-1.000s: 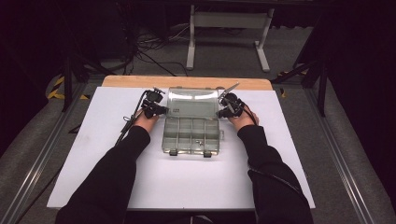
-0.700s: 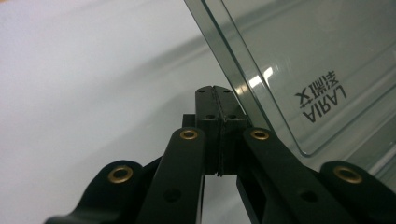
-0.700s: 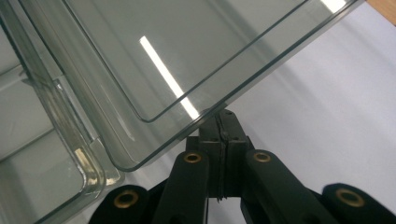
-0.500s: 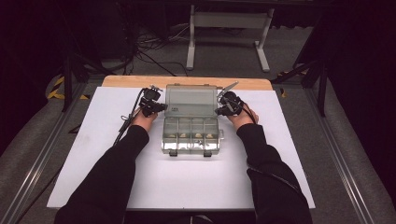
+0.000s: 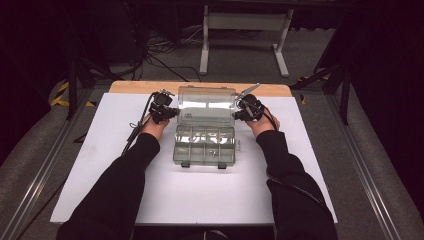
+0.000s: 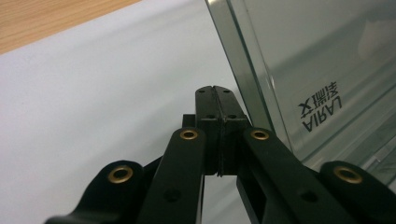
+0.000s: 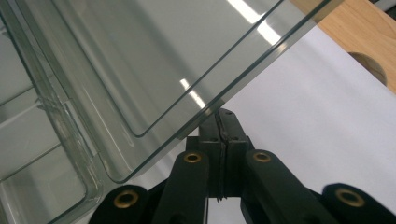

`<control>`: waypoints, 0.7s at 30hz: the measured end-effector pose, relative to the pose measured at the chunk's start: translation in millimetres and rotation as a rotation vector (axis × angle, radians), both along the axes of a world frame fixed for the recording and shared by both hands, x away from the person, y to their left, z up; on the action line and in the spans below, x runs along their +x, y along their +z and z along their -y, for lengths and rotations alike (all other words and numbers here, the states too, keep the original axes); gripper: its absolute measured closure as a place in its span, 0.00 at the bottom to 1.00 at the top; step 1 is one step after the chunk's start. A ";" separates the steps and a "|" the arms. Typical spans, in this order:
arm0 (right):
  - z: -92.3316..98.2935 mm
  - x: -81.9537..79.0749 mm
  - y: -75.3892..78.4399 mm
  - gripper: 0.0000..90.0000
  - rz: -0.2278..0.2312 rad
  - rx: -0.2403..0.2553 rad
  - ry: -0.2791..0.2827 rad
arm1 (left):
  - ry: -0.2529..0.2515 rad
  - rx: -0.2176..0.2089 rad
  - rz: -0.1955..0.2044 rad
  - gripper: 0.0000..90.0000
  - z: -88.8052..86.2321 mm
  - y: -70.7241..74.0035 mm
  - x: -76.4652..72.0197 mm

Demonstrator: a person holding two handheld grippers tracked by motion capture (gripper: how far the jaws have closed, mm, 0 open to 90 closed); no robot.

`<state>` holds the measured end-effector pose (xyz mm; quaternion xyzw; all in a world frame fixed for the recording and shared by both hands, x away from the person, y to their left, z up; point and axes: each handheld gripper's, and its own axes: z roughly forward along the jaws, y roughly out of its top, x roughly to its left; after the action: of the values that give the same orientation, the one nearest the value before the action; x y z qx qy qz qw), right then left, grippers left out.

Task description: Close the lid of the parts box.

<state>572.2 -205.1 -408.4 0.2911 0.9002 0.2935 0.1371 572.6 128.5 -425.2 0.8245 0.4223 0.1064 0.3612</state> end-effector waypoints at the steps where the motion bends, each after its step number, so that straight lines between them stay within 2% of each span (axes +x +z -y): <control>1: 0.1 -0.5 0.7 1.00 0.003 0.000 -0.003 | 0.000 0.000 0.005 1.00 0.1 0.4 -0.3; 21: 5.5 -9.0 18.6 1.00 0.025 0.029 -0.005 | -0.010 -0.024 0.028 1.00 -2.5 13.6 -6.1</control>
<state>563.3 -210.6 -389.8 0.2914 0.8933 0.3100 0.1448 566.5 131.0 -411.6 0.8207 0.4143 0.1108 0.3776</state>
